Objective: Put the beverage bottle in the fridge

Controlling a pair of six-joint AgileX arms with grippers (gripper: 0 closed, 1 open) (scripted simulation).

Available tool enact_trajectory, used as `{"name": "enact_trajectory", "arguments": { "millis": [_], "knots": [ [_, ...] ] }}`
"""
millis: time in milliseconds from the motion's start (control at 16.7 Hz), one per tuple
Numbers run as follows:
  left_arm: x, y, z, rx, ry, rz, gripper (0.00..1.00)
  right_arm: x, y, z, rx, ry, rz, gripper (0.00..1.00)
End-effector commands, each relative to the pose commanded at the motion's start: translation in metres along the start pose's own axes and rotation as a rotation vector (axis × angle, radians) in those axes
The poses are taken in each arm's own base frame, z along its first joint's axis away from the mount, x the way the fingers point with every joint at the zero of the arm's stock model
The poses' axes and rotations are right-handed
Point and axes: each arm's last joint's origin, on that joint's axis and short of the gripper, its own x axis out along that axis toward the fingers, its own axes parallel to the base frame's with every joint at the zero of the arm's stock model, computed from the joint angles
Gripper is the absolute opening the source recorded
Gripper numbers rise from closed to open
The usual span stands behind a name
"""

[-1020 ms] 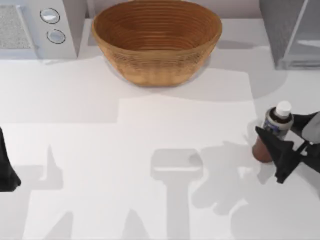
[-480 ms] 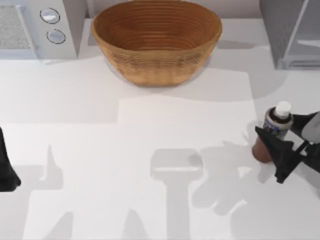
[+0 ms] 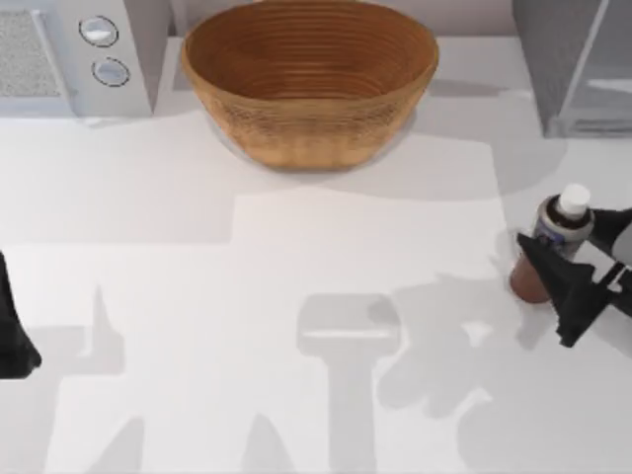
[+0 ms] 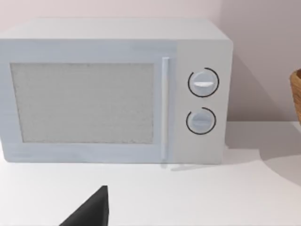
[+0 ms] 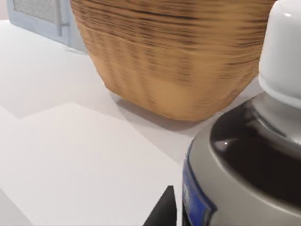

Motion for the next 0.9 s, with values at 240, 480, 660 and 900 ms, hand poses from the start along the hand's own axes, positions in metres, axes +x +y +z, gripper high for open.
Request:
{"name": "enact_trajectory", "arguments": {
  "millis": [240, 480, 660, 900],
  "knots": [
    [0.0, 0.0, 0.0, 0.0, 0.0, 0.0, 1.0, -0.016, -0.019, 0.006, 0.015, 0.022, 0.0, 0.01],
    [0.0, 0.0, 0.0, 0.0, 0.0, 0.0, 1.0, -0.039, -0.038, 0.015, 0.032, 0.038, 0.002, 0.01],
    [0.0, 0.0, 0.0, 0.0, 0.0, 0.0, 1.0, -0.055, -0.05, 0.023, 0.04, 0.039, 0.005, 0.01],
    [0.0, 0.0, 0.0, 0.0, 0.0, 0.0, 1.0, -0.069, -0.058, 0.03, 0.043, 0.034, 0.007, 0.01]
  ]
}}
